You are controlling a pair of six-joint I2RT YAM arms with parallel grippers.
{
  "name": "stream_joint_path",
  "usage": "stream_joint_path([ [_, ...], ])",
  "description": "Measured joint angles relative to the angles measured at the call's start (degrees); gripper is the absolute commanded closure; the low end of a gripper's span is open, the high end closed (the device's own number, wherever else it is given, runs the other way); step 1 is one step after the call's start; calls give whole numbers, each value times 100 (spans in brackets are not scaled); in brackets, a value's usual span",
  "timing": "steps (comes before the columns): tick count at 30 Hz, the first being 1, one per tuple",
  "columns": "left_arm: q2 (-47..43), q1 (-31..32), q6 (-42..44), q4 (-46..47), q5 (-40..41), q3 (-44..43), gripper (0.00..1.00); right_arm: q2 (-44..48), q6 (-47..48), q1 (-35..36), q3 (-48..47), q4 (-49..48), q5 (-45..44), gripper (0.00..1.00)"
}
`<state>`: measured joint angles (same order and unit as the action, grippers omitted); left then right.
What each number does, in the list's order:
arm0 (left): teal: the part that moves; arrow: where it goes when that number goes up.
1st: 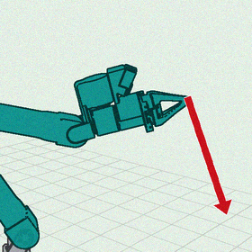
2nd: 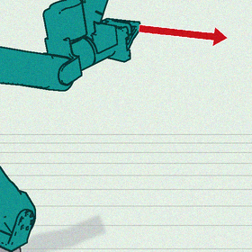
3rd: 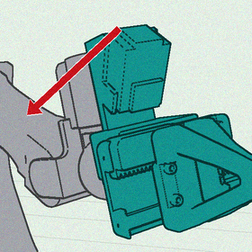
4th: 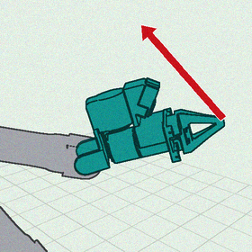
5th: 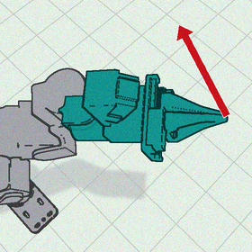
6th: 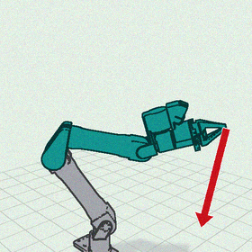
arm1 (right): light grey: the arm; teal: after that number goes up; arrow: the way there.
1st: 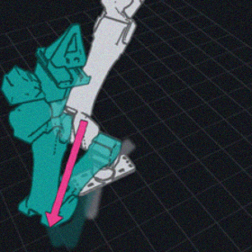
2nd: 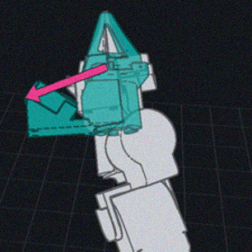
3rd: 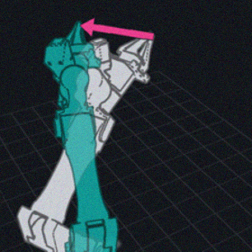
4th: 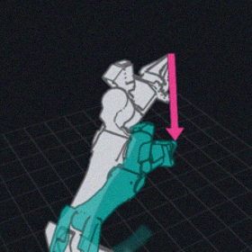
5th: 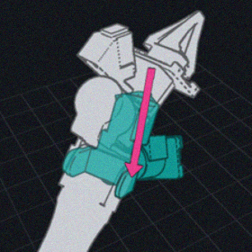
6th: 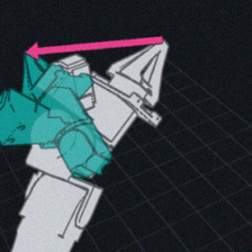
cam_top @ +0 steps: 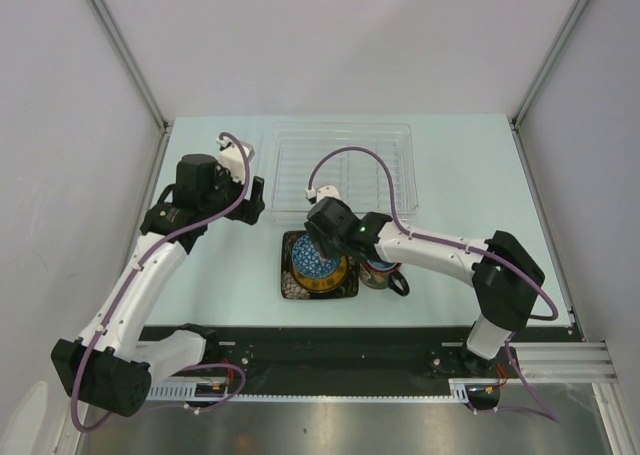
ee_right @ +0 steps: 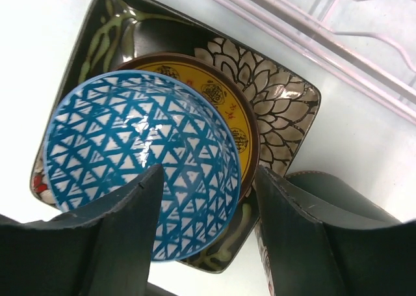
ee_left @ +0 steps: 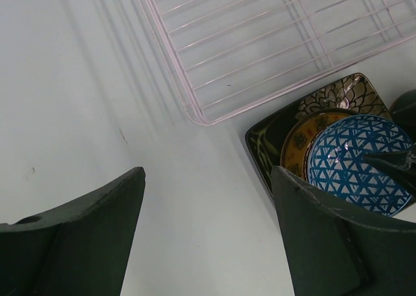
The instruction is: Load the mixed dishes into the dish rack
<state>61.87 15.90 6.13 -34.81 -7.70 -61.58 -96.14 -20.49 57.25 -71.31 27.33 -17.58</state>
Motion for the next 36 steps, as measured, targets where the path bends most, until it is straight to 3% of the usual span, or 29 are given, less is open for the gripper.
stream_joint_path([
  [3, -4, -2, 4, 35, 4, 44, 17, -74, -7, -11, 7, -15, 15, 46],
  [12, -4, -2, 42, 85, 57, 166, 16, -94, -48, -31, 11, -116, 52, 89],
  [16, -4, -2, 48, 94, 107, 170, 17, -111, -74, -33, 17, -186, 94, 93],
  [18, -7, -2, 55, 103, 129, 179, 17, -116, -72, -33, 17, -227, 94, 100],
  [28, -37, -2, 94, 133, 155, 221, 17, -46, 13, -24, 20, -254, -15, 100],
  [36, -42, 0, 94, 151, 155, 258, 17, 745, 264, -17, 22, -31, -247, 100],
])
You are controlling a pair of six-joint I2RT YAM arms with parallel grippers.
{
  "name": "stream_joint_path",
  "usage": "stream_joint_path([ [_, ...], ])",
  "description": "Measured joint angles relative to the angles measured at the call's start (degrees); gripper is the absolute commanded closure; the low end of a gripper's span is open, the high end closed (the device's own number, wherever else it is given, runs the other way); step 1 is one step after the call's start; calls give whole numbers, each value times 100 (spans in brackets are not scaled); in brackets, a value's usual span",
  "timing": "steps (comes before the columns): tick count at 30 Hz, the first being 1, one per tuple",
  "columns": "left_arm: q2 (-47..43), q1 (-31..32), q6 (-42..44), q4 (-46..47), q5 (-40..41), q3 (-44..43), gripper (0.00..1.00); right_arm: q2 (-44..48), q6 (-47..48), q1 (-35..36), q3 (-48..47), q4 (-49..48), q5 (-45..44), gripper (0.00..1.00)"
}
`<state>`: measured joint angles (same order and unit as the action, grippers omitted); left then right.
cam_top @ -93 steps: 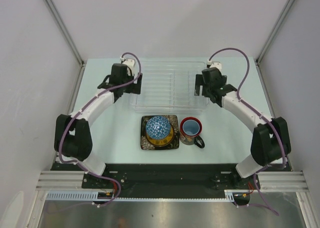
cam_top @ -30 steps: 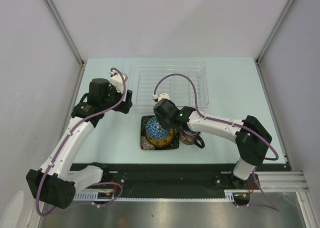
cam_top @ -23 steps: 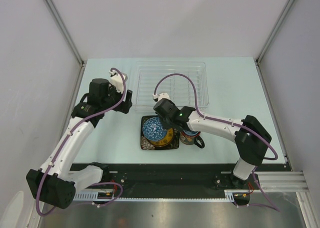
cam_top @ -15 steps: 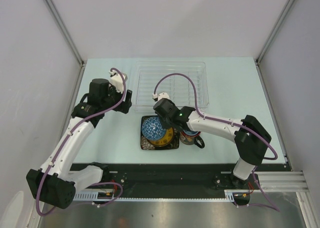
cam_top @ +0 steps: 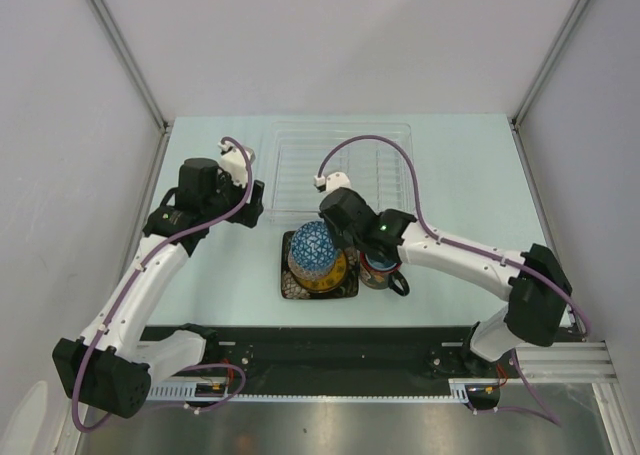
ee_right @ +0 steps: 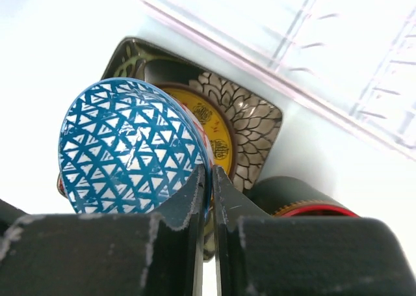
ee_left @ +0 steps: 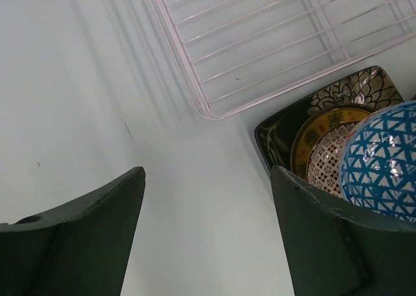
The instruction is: Load the mixed dishes into the dish rack
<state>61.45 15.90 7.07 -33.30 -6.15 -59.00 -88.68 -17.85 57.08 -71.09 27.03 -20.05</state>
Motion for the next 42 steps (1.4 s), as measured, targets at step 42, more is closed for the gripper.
stream_joint_path([
  [42, -22, -2, 39, 221, 7, 396, 17, -2715, 4481, -2415, -2413, -2006, -3613, 100],
])
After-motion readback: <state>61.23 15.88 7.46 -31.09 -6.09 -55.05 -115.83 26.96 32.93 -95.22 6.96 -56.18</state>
